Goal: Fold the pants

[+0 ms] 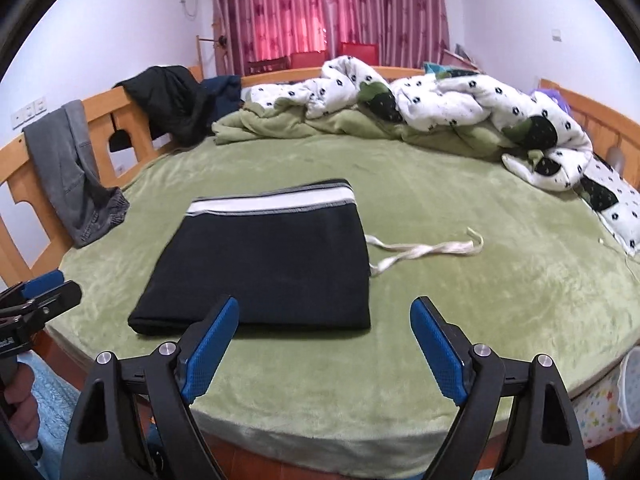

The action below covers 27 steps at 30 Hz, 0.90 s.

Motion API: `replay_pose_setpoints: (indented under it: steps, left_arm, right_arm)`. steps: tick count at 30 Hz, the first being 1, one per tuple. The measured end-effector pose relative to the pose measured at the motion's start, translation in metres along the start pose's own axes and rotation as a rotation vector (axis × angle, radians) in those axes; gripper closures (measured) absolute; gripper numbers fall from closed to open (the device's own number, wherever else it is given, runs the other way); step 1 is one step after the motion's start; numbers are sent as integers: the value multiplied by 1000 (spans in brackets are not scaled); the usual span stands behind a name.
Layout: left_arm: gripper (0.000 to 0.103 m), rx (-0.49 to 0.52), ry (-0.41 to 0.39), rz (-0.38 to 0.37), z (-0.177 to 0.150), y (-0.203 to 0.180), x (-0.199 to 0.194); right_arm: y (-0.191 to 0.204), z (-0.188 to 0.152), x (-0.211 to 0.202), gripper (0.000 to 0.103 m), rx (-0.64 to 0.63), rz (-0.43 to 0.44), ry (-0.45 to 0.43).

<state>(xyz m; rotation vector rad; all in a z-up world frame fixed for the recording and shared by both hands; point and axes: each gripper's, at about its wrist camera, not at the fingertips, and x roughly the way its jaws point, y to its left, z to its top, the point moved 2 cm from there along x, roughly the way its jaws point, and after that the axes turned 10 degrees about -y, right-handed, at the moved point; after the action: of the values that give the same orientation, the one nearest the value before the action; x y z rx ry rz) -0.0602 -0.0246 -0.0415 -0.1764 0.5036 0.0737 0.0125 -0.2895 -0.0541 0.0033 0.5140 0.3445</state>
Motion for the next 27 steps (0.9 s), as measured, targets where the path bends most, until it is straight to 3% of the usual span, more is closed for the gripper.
replay_pose_setpoints:
  steps: [5, 27]
  left_arm:
    - [15, 0, -14, 9, -1, 0, -5]
    - [15, 2, -9, 34, -3, -5, -6]
  right_arm:
    - [0, -4, -1, 9, -10, -4, -5]
    - [-3, -8, 2, 9, 9, -1, -1]
